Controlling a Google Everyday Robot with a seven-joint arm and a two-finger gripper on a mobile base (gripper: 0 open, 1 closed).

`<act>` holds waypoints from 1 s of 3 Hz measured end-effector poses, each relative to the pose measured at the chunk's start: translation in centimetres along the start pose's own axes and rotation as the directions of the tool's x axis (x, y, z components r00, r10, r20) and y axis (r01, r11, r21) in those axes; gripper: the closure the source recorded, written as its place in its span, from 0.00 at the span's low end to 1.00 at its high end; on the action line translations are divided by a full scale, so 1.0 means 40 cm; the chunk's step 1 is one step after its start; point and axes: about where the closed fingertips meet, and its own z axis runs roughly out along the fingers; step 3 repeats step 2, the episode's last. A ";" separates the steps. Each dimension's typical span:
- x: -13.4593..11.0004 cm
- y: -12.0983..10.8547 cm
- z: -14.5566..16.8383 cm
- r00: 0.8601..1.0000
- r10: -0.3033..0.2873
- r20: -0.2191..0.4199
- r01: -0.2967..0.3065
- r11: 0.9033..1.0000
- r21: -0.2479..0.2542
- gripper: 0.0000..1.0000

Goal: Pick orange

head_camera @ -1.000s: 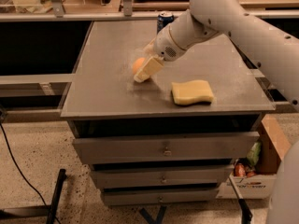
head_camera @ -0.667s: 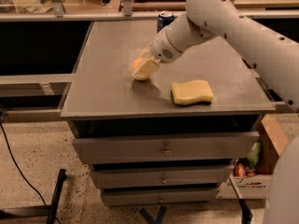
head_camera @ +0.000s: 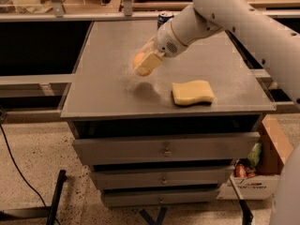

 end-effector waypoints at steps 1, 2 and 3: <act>-0.050 -0.022 -0.136 0.998 -0.028 0.051 0.025 0.998 0.052 1.00; -0.061 -0.028 -0.144 0.998 -0.032 0.058 0.029 0.998 0.059 1.00; -0.061 -0.028 -0.144 0.998 -0.032 0.058 0.029 0.998 0.059 1.00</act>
Offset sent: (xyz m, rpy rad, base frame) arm -0.0029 -0.0209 0.0446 0.0355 -0.0538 -0.0091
